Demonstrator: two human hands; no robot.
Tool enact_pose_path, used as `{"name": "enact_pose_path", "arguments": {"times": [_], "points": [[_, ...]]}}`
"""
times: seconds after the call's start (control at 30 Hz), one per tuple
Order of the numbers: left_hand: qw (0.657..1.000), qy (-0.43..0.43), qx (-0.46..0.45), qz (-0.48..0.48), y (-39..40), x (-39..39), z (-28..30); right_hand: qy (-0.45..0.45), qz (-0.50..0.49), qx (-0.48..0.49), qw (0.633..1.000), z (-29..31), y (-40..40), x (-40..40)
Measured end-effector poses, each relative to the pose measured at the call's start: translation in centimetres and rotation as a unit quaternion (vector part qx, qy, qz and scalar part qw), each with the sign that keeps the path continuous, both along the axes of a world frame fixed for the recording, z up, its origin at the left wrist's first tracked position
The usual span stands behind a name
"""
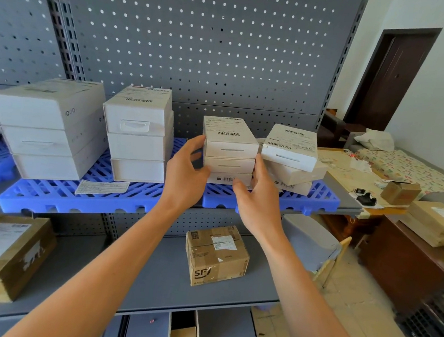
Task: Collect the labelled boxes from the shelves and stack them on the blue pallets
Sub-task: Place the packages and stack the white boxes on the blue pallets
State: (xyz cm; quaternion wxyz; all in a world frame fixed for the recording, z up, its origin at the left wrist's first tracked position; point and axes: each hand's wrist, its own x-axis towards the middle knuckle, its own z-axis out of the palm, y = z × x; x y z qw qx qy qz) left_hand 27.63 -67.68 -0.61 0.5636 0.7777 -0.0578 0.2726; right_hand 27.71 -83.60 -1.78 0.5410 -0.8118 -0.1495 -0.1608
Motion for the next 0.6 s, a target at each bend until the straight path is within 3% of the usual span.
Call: {"name": "enact_pose_path", "arguments": {"times": [0.6], "points": [[1.000, -0.001, 0.000, -0.005, 0.24, 0.63, -0.52, -0.004, -0.005, -0.019, 1.000, -0.24, 0.01, -0.21]]}}
